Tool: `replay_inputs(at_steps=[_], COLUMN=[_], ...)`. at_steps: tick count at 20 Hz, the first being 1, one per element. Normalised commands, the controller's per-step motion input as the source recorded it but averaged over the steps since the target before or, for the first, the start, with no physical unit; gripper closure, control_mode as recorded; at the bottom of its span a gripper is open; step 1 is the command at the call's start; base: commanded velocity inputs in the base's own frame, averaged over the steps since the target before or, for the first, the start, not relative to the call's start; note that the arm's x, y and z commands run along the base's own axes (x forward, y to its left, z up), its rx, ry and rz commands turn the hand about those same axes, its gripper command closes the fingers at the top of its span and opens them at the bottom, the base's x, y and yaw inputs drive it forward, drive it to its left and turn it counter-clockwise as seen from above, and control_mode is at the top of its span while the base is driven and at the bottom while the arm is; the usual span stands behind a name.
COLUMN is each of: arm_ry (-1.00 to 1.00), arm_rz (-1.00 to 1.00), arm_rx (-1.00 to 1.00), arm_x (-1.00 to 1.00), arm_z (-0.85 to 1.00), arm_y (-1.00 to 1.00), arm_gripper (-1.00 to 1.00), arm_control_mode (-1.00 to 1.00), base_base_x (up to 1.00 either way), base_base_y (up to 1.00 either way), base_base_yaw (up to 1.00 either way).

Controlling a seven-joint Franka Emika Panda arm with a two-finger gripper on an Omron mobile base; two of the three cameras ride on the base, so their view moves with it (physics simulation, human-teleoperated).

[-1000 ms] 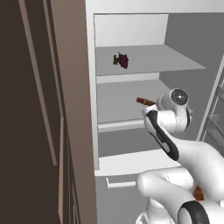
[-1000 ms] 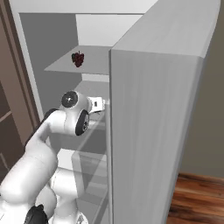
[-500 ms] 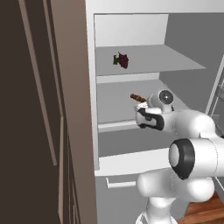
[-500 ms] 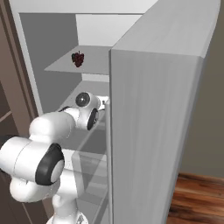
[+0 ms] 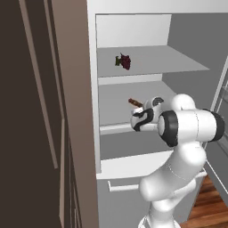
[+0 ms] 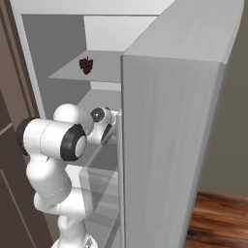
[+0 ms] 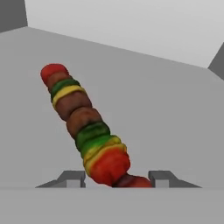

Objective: Move the grapes and kebabs from the top shelf to the second highest shelf to make space. Then, place the pitcher from the counter on the cleared top shelf.

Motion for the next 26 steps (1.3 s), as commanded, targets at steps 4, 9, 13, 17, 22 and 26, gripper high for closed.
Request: replay_inputs(at_steps=[4,9,13,17,22,26], arm_ry=[0.0,0.0,0.0,0.0,-0.03,-0.04], arm_rz=[0.0,0.0,0.0,0.0,0.0,0.0], arm_rx=[0.0,0.0,0.0,0.0,0.0,0.0], arm_x=[0.22,0.32,0.36,0.0,-0.23,-0.52], arm_z=[-0.12,0.0,0.0,0.04,0.38,0.78], arm_y=[-0.06,-0.08,-0.02,0.0,0.0,0.0], arm_gripper=[1.0,1.0,-1.0,-1.0,-1.0,-1.0], arm_control_mode=[-1.0,-1.0,-1.0,-1.0,-1.0,-1.0], base_base_x=[0.0,0.0,0.0,0.0,0.0,0.0], base_base_y=[0.0,0.0,0.0,0.0,0.0,0.0], base_base_yaw=[0.0,0.0,0.0,0.0,0.0,0.0])
